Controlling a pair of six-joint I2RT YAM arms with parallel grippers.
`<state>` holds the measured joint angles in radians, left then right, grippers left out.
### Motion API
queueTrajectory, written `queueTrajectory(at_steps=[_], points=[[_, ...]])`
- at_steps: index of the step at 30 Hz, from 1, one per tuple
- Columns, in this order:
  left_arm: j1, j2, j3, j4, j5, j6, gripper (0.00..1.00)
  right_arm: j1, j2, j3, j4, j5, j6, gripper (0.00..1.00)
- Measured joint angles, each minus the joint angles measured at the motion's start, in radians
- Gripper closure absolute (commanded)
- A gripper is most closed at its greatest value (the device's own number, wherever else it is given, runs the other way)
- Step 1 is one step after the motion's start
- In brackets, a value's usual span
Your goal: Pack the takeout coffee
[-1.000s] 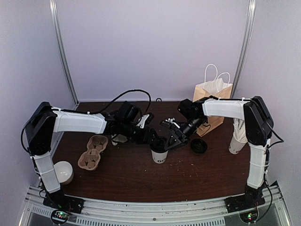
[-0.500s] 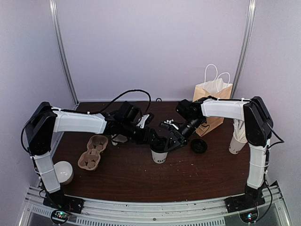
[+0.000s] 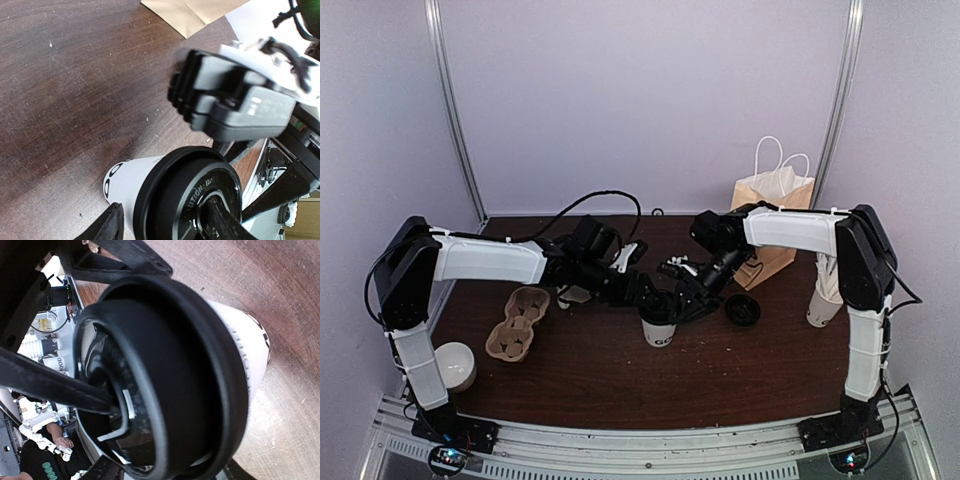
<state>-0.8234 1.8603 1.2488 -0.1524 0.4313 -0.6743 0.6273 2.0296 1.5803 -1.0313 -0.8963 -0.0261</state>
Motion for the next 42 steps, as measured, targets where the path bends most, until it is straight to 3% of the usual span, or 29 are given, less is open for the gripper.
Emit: queueTrajectory(at_steps=[11, 21, 23, 28, 30, 34, 42], points=[[0.006, -0.040, 0.024, -0.090, -0.035, 0.069, 0.17, -0.029, -0.002, 0.097, -0.055, -0.006, -0.131, 0.26], [0.005, -0.131, 0.167, -0.233, -0.139, 0.212, 0.10, -0.049, -0.093, 0.183, -0.110, 0.130, -0.238, 0.23], [0.005, -0.180, 0.168, -0.278, -0.200, 0.269, 0.03, -0.042, -0.113, 0.198, -0.116, 0.183, -0.273, 0.22], [0.005, -0.381, 0.104, -0.276, -0.419, 0.385, 0.02, 0.003, -0.180, 0.221, -0.112, 0.301, -0.379, 0.17], [0.006, -0.478, 0.043, -0.240, -0.550, 0.390, 0.02, 0.032, -0.194, 0.237, -0.109, 0.331, -0.430, 0.09], [0.056, -0.601, -0.083, -0.177, -0.751, 0.378, 0.02, 0.103, -0.193, 0.247, -0.093, 0.395, -0.523, 0.08], [0.087, -0.623, -0.105, -0.191, -0.859, 0.439, 0.02, 0.209, -0.103, 0.324, -0.097, 0.529, -0.621, 0.07]])
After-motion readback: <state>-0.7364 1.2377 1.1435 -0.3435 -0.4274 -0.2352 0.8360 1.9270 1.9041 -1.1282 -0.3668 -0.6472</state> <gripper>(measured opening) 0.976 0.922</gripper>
